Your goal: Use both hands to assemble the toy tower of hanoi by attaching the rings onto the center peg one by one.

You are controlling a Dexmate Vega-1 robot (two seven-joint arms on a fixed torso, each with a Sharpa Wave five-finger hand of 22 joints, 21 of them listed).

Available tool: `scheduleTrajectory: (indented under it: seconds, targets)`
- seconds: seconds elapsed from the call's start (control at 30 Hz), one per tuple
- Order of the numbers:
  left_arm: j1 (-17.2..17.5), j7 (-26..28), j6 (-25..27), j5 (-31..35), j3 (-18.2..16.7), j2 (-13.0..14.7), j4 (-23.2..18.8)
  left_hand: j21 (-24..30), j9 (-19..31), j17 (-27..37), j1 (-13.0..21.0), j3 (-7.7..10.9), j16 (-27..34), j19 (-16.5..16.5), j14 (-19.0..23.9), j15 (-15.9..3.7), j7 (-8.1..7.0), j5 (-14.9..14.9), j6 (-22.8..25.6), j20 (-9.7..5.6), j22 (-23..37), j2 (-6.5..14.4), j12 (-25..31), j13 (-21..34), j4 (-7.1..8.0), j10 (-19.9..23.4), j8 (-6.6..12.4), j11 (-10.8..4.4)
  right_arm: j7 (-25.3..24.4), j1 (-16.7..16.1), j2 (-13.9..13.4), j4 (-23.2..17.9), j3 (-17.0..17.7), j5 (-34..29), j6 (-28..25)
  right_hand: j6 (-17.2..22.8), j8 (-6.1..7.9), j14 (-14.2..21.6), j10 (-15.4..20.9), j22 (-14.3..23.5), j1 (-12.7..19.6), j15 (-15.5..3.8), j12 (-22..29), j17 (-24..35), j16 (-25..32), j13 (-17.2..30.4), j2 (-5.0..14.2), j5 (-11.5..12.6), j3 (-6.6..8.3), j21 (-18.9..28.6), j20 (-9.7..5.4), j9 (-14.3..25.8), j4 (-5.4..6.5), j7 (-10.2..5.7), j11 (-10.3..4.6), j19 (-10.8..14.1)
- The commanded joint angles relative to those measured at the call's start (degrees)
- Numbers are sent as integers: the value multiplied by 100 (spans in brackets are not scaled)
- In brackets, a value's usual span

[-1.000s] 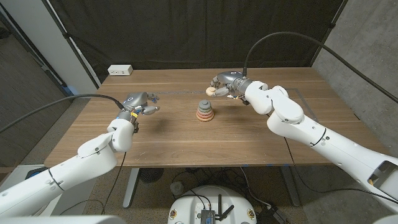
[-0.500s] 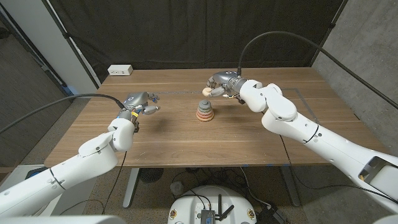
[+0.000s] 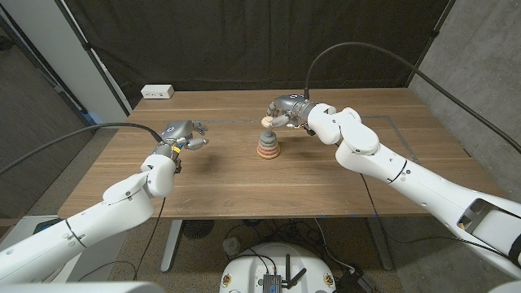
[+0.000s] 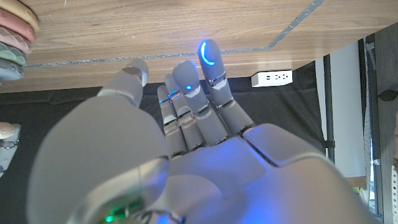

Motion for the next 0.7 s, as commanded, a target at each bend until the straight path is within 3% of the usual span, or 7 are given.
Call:
scheduleTrajectory:
  seconds: [0.03, 0.7]
  targets:
    - [-34, -16, -1, -40, -15, 9, 53, 31, 9, 3, -48, 44, 8, 67, 33, -27, -5, -12, 49, -698, 19, 2, 24, 24, -10, 31, -10, -3, 133, 159, 154, 254, -182, -61, -19, 360, 8, 38, 401, 19, -63, -7, -7, 17, 19, 24, 139, 43, 194, -33, -210, 11, 131, -305, -383, 30]
    - [-61, -3, -35, -83, -4, -6, 111, 31, 11, 25, -61, 67, 20, 69, 62, -27, 14, -17, 66, -698, 24, 7, 22, 25, -6, 50, -12, 11, 187, 289, 247, 543, -317, 116, -18, 367, -3, 38, 415, 17, -82, -7, -29, 18, 18, 39, 143, 43, 205, -37, -210, 11, 131, -299, -383, 31]
